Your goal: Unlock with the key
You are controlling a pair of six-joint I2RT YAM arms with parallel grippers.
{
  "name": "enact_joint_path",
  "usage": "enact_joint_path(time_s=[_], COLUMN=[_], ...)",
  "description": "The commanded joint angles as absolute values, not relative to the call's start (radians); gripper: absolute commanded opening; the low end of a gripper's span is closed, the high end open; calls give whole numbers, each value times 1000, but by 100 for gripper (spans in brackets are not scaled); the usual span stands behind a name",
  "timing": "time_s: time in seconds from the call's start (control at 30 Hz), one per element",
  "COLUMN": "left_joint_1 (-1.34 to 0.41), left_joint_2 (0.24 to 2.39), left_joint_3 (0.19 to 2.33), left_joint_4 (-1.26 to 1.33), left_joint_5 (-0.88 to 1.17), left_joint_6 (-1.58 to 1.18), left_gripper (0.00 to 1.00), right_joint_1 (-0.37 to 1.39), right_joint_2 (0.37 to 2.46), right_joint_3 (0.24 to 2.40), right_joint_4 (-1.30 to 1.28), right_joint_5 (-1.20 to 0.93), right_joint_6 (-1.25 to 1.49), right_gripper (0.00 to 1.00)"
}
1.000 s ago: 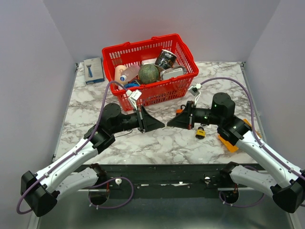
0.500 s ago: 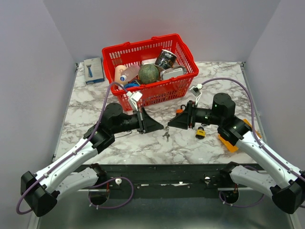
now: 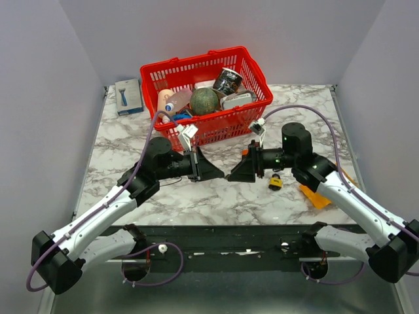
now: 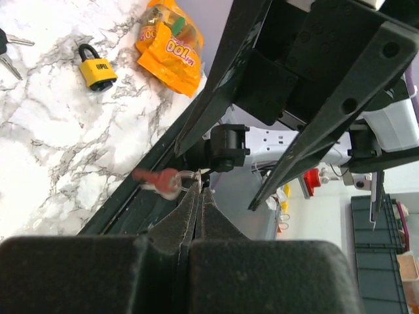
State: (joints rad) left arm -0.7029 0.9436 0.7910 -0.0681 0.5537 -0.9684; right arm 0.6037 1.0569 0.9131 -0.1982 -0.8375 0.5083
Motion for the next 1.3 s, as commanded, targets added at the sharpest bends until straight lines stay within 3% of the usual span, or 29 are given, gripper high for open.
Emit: enact_joint_path(time_s=[0.0, 0.37, 0.6, 0.7, 0.73, 0.77, 0.87, 0.93, 0.97, 1.1, 1.27], left_joint_1=[-696, -683, -672, -672, -672, -670, -670, -670, -670, -670, -670], left_joint_2=[959, 959, 962, 965, 965, 965, 953, 933, 928, 969, 1081], left_joint_3=[825, 822, 819, 821, 821, 819, 831, 845, 850, 894, 874], left_joint_4=[-17, -20, -15, -8, -5, -5, -14, -24, -43, -129, -75], left_joint_5=[649, 643, 650, 640, 631, 606, 517, 402, 367, 226, 256], left_joint_6=[-956, -956, -956, -954, -954, -953, -925, -888, -875, -827, -909], left_gripper=[0, 0, 0, 0, 7, 34, 80, 89, 98, 99, 99], right_joint_1=[601, 603, 603, 601, 601, 598, 566, 531, 520, 480, 413], right_joint_2=[1104, 1138, 1154, 1152, 1151, 1143, 1099, 1063, 1028, 954, 881], right_joint_3=[957, 962, 969, 969, 968, 965, 940, 893, 875, 805, 773], right_joint_4=[-236, -238, -236, -238, -238, -241, -220, -181, -140, -86, -89], right_joint_5=[-965, -1015, -1042, -1029, -1020, -1003, -893, -826, -801, -671, -563], right_joint_6=[445, 437, 430, 433, 439, 446, 512, 558, 607, 678, 712], right_gripper=[64, 33, 1, 1, 1, 1, 1, 1, 0, 1, 1])
